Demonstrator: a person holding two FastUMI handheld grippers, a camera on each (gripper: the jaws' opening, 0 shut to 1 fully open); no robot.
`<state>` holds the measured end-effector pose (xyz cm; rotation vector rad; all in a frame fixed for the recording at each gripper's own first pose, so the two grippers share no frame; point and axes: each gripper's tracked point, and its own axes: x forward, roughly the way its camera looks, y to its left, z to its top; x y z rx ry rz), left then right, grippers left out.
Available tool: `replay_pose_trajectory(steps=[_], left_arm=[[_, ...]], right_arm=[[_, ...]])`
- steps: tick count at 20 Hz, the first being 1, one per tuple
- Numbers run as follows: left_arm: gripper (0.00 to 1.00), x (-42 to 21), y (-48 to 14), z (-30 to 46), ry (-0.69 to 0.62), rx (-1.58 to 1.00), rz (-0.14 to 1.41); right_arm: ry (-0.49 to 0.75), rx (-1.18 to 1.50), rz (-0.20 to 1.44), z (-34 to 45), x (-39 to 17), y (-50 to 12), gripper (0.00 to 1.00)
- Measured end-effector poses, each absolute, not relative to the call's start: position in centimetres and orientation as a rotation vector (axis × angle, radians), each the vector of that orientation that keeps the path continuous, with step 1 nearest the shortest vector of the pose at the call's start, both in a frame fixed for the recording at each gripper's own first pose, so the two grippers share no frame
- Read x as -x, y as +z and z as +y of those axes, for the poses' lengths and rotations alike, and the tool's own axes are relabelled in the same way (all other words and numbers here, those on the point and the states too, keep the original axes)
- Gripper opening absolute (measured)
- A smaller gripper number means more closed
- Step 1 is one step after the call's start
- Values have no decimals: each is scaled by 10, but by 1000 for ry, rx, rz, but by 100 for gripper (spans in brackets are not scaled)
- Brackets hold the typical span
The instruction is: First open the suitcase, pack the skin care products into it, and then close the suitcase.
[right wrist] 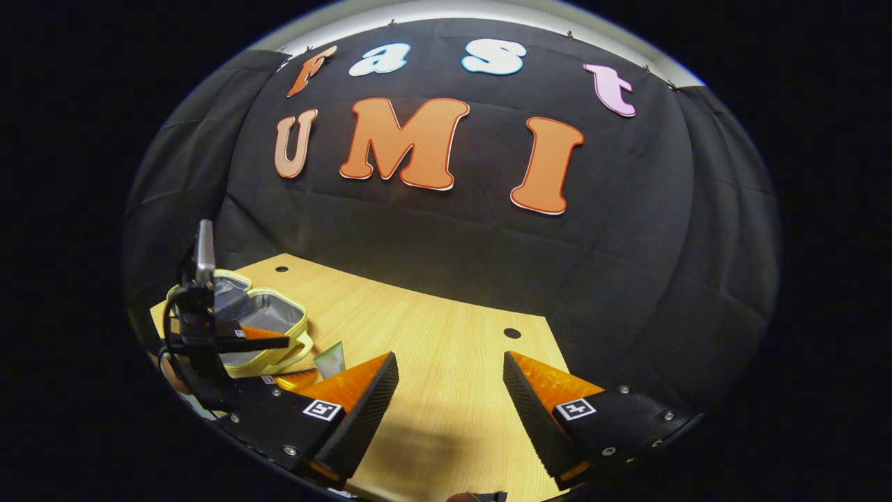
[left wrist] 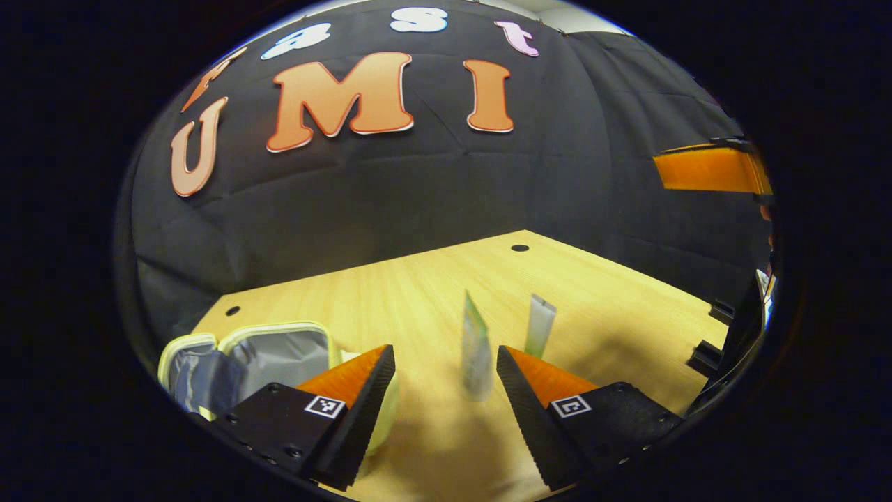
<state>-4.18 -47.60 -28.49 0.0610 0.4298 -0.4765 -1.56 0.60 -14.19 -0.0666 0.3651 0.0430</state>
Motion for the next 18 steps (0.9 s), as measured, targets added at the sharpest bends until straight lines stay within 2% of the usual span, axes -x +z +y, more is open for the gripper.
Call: replay_pose_trajectory(steps=[3,4,7,8,9,10,11,12,13,14,18], left_arm=[[86,35,-302,-504,-505,-30,439],[81,29,-309,-508,-497,-24,455],[79,20,-334,-511,-482,7,492],[75,17,-342,-509,-459,5,506],[68,13,-351,-510,-464,14,522],[55,14,-353,-511,-474,30,536],[53,12,-356,-515,-476,30,532],[41,12,-356,-514,-482,28,535],[40,11,-354,-511,-467,20,537],[35,11,-347,-505,-453,12,526],[34,15,-301,-487,-440,7,513]], right_arm=[[30,48,372,0,15,-153,96],[32,43,377,-1,15,-158,96],[29,57,369,-4,16,-163,96],[26,62,368,-5,15,-165,96],[26,61,368,-4,14,-168,96],[25,58,370,-4,15,-171,96],[29,54,374,-2,15,-174,96],[31,50,380,0,15,-177,96],[41,43,390,3,15,-180,96],[55,35,404,8,15,-182,96],[107,21,444,21,11,-185,96]])
